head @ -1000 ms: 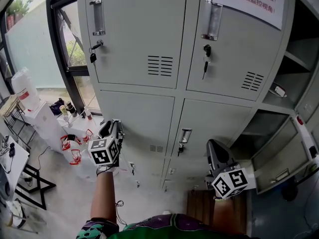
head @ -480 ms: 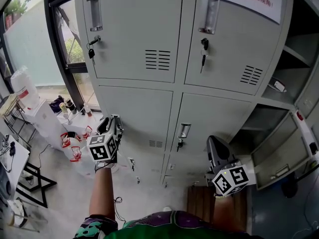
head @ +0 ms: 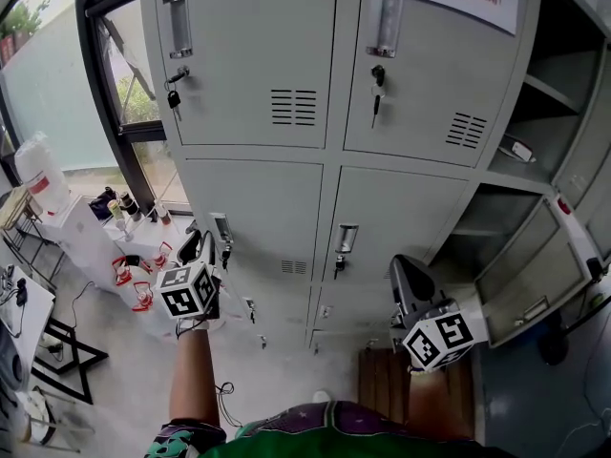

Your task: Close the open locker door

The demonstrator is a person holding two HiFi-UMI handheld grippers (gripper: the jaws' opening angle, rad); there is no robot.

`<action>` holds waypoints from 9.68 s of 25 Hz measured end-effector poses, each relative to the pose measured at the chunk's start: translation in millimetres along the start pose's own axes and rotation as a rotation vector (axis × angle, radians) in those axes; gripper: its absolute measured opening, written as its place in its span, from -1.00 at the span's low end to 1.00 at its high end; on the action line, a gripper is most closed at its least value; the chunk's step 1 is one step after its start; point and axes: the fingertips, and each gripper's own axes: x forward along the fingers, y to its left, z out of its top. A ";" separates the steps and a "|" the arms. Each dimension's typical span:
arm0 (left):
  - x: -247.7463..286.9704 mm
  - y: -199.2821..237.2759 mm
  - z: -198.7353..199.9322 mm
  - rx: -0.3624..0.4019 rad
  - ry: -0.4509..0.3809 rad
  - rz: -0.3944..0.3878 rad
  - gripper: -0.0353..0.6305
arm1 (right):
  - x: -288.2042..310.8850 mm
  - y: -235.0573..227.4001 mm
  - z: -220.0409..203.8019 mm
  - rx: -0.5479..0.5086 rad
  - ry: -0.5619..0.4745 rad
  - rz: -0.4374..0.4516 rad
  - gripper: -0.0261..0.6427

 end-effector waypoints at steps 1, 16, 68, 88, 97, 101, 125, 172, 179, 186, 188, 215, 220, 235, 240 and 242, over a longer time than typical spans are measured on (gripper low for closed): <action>-3.3 -1.8 0.1 -0.002 -0.003 -0.006 -0.55 | -3.6 2.0 0.6 -0.001 -0.001 -0.003 -0.90; -78.1 -76.9 0.1 0.016 -0.065 -0.219 -0.55 | -75.7 27.0 1.8 -0.015 0.010 -0.118 -0.90; -180.7 -444.9 -3.9 0.029 -0.115 -0.831 -0.83 | -349.3 -106.8 60.1 -0.111 0.010 -0.469 0.41; -202.6 -535.9 -29.8 0.078 -0.117 -0.815 -0.83 | -410.6 -220.2 33.3 -0.127 0.054 -0.510 0.34; -198.6 -541.0 -42.8 0.075 -0.096 -0.781 -0.83 | -400.6 -257.2 14.6 -0.120 0.064 -0.492 0.27; -197.1 -539.5 -40.1 0.079 -0.101 -0.769 -0.83 | -392.9 -268.9 7.6 -0.100 0.078 -0.475 0.24; -187.1 -534.5 -44.1 0.089 -0.090 -0.734 -0.83 | -365.5 -307.7 -23.5 -0.078 0.122 -0.432 -0.41; -205.4 -530.8 -52.6 0.068 -0.060 -0.730 -0.83 | -327.3 -271.6 -51.4 -0.031 0.224 -0.238 -0.48; -191.1 -515.1 -51.6 0.058 -0.027 -0.719 -0.83 | -301.3 -251.2 -54.4 -0.031 0.221 -0.145 -0.46; -170.2 -499.9 -51.1 0.061 -0.010 -0.729 -0.83 | -275.0 -233.2 -57.9 -0.021 0.203 -0.099 -0.48; -164.0 -496.8 -49.8 0.059 -0.009 -0.735 -0.83 | -268.5 -230.0 -58.3 -0.018 0.205 -0.095 -0.48; -105.5 -418.9 -15.5 0.059 -0.047 -0.764 -0.83 | -167.5 -201.0 -70.3 -0.046 0.236 -0.113 -0.48; -98.0 -404.2 -12.2 0.054 -0.053 -0.752 -0.83 | -148.1 -201.2 -72.2 -0.050 0.234 -0.114 -0.49; -64.5 -373.6 -16.1 0.052 -0.037 -0.735 -0.83 | -91.1 -212.2 -80.0 -0.037 0.225 -0.159 -0.48; -53.8 -368.8 -12.8 0.061 -0.036 -0.740 -0.83 | -75.5 -218.0 -80.4 -0.032 0.219 -0.180 -0.47; -49.1 -366.1 -11.8 0.064 -0.037 -0.740 -0.83 | -69.4 -220.8 -81.5 -0.030 0.222 -0.186 -0.48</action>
